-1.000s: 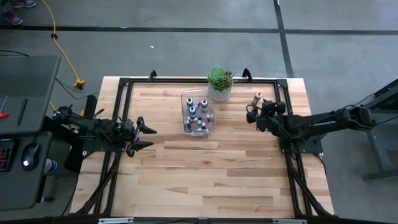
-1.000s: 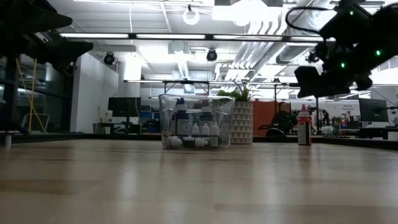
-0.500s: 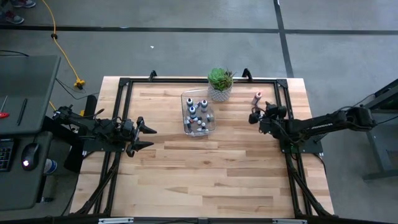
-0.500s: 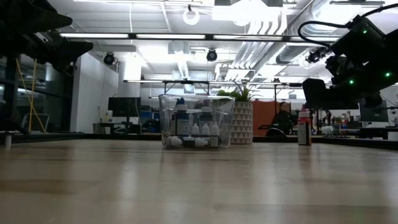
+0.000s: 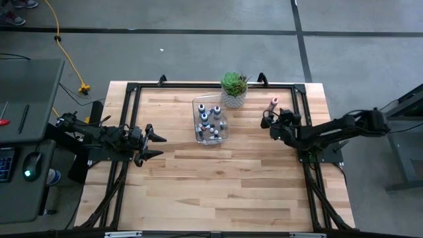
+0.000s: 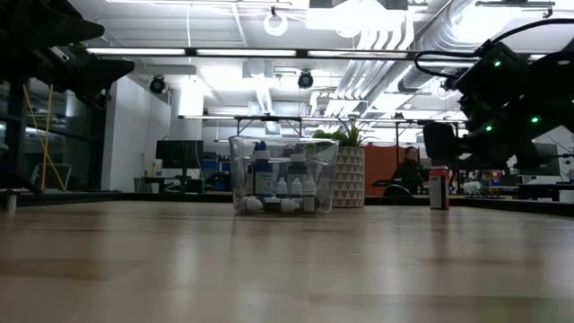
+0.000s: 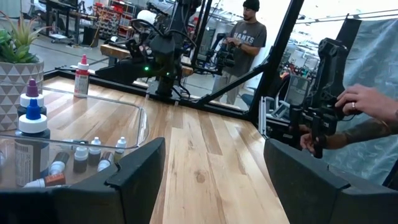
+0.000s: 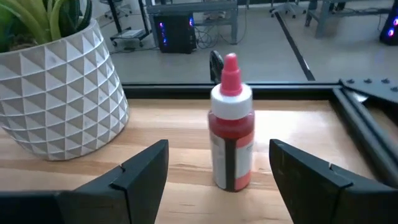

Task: Pick & Place food coloring
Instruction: Put the big pink food coloring bottle into the transparent bin

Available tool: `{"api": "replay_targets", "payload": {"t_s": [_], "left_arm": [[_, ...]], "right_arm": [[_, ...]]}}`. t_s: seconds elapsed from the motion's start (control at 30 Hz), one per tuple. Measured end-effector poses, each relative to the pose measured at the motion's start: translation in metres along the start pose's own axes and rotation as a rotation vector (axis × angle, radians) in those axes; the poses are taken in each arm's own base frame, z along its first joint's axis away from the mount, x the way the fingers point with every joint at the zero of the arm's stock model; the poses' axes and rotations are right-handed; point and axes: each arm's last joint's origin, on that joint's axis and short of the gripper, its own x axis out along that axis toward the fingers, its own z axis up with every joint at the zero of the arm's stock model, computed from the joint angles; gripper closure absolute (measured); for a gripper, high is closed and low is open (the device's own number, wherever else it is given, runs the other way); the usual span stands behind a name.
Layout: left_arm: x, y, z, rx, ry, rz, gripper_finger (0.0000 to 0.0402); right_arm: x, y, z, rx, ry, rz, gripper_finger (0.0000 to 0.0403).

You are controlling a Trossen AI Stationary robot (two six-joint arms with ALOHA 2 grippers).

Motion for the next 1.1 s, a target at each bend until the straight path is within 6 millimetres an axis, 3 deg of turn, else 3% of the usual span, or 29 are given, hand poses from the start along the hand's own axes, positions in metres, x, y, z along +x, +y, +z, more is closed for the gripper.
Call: {"api": "replay_targets", "payload": {"t_s": [0.4,0.6,1.1], "left_arm": [[0.0,0.0,0.0,0.0,0.0,0.0,0.013],[0.0,0.0,0.0,0.0,0.0,0.0,0.013],[0.0,0.0,0.0,0.0,0.0,0.0,0.013]], "right_arm": [[0.017,0.01,-0.012,0.103,-0.077,-0.073,0.0137],[0.026,0.015,-0.015,0.075,-0.078,-0.114,0.0137],[0.041,0.022,-0.006,0.034,-0.152,-0.239,0.0137]]}}
